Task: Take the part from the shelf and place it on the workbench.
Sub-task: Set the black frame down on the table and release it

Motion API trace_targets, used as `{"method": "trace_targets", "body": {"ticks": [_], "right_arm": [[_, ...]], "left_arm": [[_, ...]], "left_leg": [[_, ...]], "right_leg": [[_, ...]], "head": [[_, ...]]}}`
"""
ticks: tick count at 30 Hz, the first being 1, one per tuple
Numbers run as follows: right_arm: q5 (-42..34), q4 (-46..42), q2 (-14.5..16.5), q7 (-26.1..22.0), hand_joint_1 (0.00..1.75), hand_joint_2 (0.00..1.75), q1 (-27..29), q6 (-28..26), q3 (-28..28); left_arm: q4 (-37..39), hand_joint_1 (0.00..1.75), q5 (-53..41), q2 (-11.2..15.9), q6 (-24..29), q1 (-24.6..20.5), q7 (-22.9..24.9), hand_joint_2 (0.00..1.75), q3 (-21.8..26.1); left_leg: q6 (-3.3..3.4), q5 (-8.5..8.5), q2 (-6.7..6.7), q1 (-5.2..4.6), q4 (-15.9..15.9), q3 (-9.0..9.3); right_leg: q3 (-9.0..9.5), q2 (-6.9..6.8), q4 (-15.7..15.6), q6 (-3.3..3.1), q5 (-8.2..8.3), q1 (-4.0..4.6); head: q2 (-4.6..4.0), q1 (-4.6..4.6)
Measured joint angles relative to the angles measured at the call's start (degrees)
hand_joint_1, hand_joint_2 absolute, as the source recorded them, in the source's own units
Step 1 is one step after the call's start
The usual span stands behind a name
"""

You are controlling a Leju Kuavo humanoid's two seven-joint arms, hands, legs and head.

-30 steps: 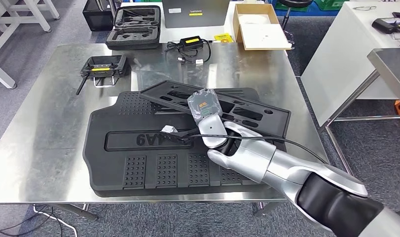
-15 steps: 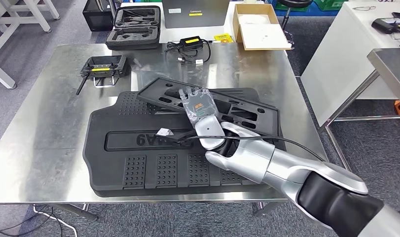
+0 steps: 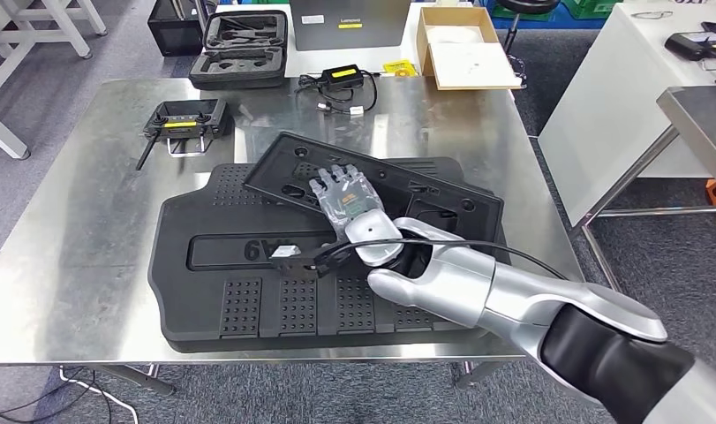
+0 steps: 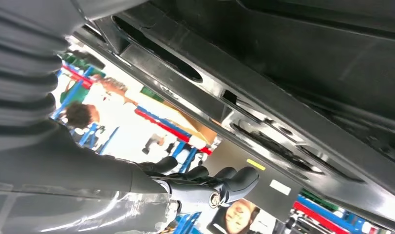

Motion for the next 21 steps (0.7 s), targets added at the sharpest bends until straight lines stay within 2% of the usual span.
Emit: {"method": "trace_targets", "body": {"ticks": [3, 10, 12, 14, 21], "right_arm": [[-1.28, -2.17, -0.8, -0.39, 0.0, 0.0, -0.06, -2.53, -0.03], [0.96, -9.16, -2.64, -2.04, 0.0, 0.0, 2.31, -14.74, -2.8], [2.92, -10.84, -3.06, -3.0, 0.0, 0.87, 3.5, -18.7, -3.91], [7.56, -12.83, -3.43, -4.04, 0.0, 1.75, 5.34, -24.87, -5.41], [36.36, -19.36, -4.73, -3.62, 0.0, 1.75, 12.13, -48.57, -12.18]], "left_arm": [[0.0, 0.0, 0.31, 0.07, 0.08, 0.16, -0.27, 0.0, 0.0], [0.0, 0.0, 0.53, 0.12, 0.4, 0.82, -0.98, 0.0, 0.02], [0.0, 0.0, 0.47, 0.12, 0.4, 0.83, -1.03, 0.0, 0.02], [0.0, 0.0, 0.34, 0.12, 0.45, 0.83, -1.05, 0.0, 0.02], [0.0, 0.0, -1.24, 0.12, 0.84, 0.69, -0.11, 0.0, 0.02]], "left_leg": [[0.0, 0.0, 0.01, 0.0, 0.0, 0.01], [0.0, 0.0, 0.03, 0.0, 0.0, 0.04], [0.0, 0.0, 0.03, 0.0, 0.0, 0.06], [0.0, 0.0, 0.03, 0.0, 0.0, 0.08], [0.0, -0.01, 0.05, -0.01, 0.0, 0.15]], "right_leg": [[0.0, 0.02, 0.0, 0.0, 0.0, 0.0], [0.01, 0.11, -0.01, 0.0, 0.0, 0.0], [0.02, 0.11, -0.02, 0.0, 0.0, 0.0], [0.03, 0.11, -0.02, 0.0, 0.0, 0.0], [0.1, 0.13, -0.04, 0.0, 0.0, -0.01]], "head": [[0.0, 0.0], [0.0, 0.01], [0.0, 0.01], [0.0, 0.0], [0.0, 0.0]]}}
